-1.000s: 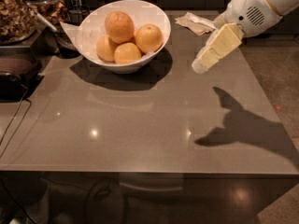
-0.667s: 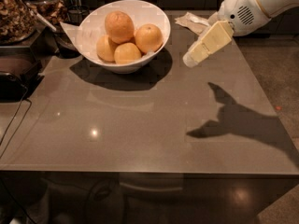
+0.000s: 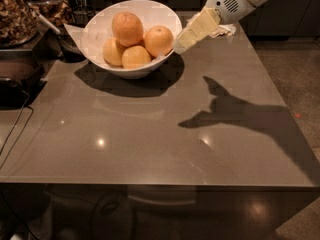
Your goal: Pick orange from white bowl
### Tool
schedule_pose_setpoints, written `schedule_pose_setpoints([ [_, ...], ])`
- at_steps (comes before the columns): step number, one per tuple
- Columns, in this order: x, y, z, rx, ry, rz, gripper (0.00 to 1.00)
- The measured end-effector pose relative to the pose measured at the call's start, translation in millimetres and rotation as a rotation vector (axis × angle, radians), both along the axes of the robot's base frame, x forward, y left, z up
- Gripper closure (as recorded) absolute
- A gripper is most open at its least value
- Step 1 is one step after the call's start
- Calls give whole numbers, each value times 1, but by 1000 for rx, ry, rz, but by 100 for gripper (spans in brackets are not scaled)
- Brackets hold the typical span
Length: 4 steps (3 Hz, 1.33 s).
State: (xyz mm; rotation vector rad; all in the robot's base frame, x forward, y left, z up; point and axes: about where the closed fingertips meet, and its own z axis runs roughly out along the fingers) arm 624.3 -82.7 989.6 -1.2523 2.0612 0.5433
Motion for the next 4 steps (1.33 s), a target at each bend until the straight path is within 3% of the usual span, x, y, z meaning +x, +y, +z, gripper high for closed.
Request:
schedule_pose_setpoints([
  [1,42,50,4,9,38,26,0],
  [3,46,57,10,33,20,32,0],
  [4,58,75,17,60,-9,27,0],
])
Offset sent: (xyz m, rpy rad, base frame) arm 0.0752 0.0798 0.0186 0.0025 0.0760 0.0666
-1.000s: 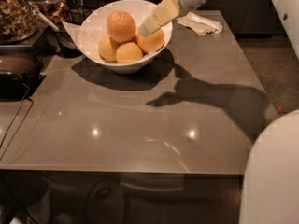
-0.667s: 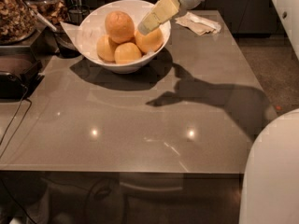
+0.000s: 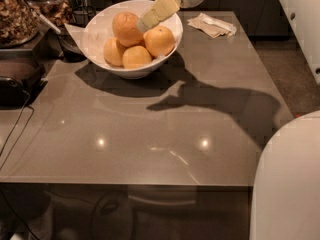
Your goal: Pick orange from white bowl
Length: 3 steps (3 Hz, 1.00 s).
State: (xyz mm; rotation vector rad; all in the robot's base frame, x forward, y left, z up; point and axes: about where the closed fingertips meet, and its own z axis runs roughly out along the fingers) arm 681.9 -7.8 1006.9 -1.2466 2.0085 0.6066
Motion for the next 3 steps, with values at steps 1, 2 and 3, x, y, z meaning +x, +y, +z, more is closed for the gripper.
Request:
schedule_pose_setpoints([
  [1,17,27,11,-1,-22,-8,0],
  [2,17,27,10,-1,-22,-8,0],
  [3,26,37,5,29,-10,-14,0],
])
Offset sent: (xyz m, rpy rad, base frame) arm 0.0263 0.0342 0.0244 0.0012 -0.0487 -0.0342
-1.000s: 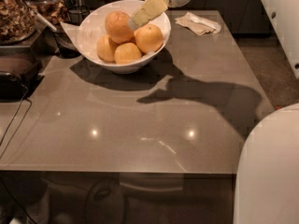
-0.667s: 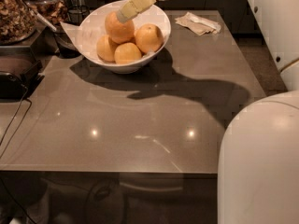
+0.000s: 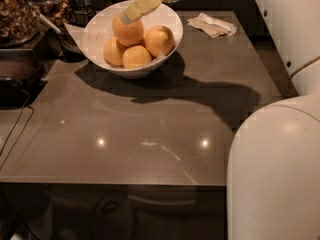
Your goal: Pick orange from white bowl
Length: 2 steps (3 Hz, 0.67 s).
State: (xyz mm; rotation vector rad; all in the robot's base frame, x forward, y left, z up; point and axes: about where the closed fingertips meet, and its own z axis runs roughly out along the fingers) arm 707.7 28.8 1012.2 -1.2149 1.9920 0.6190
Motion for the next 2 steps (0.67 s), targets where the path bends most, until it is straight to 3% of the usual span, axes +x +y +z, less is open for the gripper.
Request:
schedule_pose_setpoints([
  [2,17,26,-21,-17,52,14,0],
])
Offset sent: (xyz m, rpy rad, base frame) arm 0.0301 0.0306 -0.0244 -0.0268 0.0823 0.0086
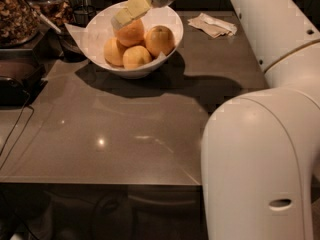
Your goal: Pick orange from white bowl
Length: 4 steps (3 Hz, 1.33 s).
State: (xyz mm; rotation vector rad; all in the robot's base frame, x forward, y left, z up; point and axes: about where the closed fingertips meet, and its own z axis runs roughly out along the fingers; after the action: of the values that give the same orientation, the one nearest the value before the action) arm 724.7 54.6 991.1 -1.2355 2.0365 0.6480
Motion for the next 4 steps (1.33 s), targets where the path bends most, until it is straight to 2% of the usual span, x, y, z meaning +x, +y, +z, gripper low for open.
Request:
schedule_pose_setpoints([
  [4,21,24,-41,-43,89,-6,0],
])
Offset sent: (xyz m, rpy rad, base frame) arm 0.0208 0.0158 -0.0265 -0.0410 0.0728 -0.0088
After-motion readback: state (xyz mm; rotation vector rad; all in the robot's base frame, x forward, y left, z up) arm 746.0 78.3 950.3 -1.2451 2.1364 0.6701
